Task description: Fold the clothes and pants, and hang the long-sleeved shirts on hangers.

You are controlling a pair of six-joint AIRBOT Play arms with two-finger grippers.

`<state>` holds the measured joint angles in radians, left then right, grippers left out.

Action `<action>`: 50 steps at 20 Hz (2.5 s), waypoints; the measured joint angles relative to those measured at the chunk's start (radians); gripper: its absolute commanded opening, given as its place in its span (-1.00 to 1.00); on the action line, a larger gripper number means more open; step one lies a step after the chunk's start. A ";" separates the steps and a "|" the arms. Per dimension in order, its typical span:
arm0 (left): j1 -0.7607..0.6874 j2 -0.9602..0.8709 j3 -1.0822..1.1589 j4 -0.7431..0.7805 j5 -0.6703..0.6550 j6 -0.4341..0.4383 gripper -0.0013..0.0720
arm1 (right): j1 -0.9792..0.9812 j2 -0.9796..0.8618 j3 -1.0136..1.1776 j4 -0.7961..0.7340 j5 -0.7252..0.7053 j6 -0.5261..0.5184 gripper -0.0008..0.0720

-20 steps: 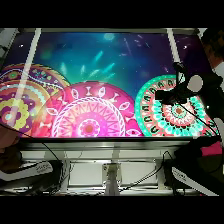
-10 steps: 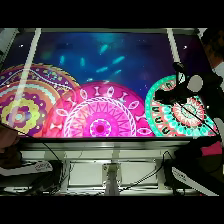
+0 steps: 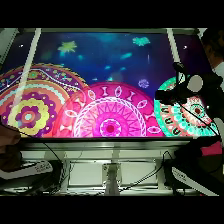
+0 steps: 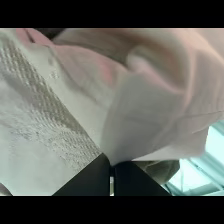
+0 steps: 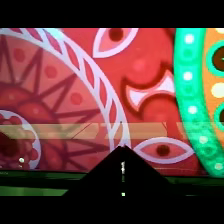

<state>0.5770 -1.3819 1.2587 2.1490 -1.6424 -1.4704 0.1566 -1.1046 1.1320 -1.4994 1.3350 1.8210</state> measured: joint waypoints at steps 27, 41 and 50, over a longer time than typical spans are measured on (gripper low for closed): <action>-1.017 0.074 0.047 -0.333 0.498 -0.505 -0.90 | 0.000 0.000 0.000 0.000 0.000 0.000 -0.95; -1.173 -0.113 0.047 -0.719 0.790 -0.505 0.44 | 0.000 0.000 0.000 0.002 -0.020 0.000 -0.95; -0.945 0.021 0.047 -0.584 0.722 -0.388 0.44 | 0.000 0.000 0.000 -0.012 -0.095 -0.006 -0.95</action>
<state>-0.3679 -1.3613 1.3056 1.5646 -0.9203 -1.8580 0.1566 -1.1046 1.1320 -1.5112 1.2396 1.8149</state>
